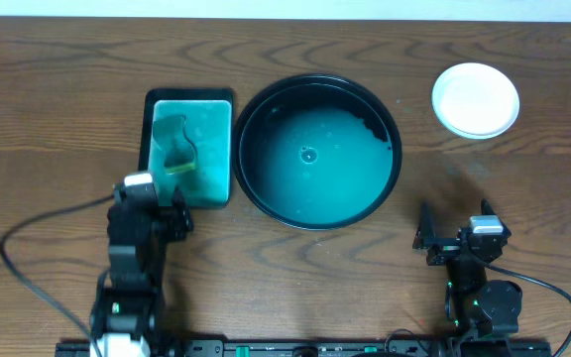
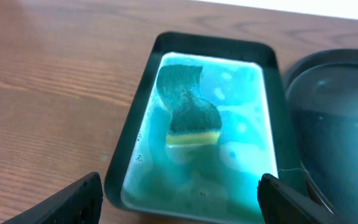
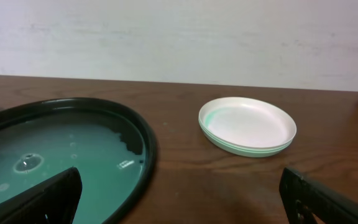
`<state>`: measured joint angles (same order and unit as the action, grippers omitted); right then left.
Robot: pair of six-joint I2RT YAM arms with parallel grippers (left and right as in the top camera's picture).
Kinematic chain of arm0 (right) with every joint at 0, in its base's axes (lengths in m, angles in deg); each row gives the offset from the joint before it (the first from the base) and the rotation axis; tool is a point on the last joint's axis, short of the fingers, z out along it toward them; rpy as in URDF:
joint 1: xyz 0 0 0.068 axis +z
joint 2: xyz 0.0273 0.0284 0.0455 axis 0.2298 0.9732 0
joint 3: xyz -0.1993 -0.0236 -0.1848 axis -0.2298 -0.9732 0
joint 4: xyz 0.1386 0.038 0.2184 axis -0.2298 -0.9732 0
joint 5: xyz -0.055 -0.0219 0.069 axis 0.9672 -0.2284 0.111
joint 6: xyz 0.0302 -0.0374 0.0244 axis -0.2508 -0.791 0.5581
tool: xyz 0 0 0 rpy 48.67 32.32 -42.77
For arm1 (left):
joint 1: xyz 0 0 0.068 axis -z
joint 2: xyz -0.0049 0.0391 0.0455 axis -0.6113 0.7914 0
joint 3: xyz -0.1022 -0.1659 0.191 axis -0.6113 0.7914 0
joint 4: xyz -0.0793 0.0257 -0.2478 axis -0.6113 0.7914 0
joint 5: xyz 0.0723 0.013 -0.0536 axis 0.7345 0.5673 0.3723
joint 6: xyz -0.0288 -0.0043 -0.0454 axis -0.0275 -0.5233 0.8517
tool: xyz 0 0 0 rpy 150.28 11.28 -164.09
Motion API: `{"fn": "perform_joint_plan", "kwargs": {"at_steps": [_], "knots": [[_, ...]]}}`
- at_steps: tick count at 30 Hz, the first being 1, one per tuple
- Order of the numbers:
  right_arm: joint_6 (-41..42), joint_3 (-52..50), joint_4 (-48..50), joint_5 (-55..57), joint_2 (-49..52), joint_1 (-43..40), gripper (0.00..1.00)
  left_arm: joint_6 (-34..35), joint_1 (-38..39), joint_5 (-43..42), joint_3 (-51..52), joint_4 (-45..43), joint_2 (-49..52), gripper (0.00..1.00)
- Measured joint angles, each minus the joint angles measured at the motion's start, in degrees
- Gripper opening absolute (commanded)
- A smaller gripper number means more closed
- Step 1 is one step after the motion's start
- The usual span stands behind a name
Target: Clean dirty plates on tray and stack at the side
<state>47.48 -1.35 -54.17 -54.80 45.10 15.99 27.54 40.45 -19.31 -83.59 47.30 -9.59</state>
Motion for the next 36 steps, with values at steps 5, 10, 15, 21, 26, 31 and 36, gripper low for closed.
{"fn": "perform_joint_plan", "kwargs": {"at_steps": [5, 10, 15, 21, 26, 31, 36], "knots": [[0.0, 0.0, 0.0, 0.0, 0.0, 0.0, 0.99, -1.7, 0.0, -1.4, 6.8, 0.1, -15.1, 0.80], [0.0, 0.0, 0.0, 0.0, 0.0, 0.0, 0.99, -2.2, -0.1, -2.5, 10.9, 0.0, -25.9, 0.80], [0.0, 0.0, 0.0, 0.0, 0.0, 0.0, 0.99, -2.7, -1.4, -2.7, 13.6, 0.0, -32.5, 0.80], [0.0, 0.0, 0.0, 0.0, 0.0, 0.0, 0.99, -2.7, -1.8, -3.0, 14.2, 0.7, -36.0, 0.80], [0.0, 0.0, 0.0, 0.0, 0.0, 0.0, 0.99, -2.8, -1.8, -3.3, 14.1, 0.8, -36.1, 0.80], [0.0, 0.0, 0.0, 0.0, 0.0, 0.0, 0.99, -2.8, -1.8, -3.3, 14.1, 0.8, -36.1, 0.80], [0.0, 0.0, 0.0, 0.0, 0.0, 0.0, 0.99, -2.8, -1.8, -3.3, 14.1, 0.8, -36.1, 0.80]]}}
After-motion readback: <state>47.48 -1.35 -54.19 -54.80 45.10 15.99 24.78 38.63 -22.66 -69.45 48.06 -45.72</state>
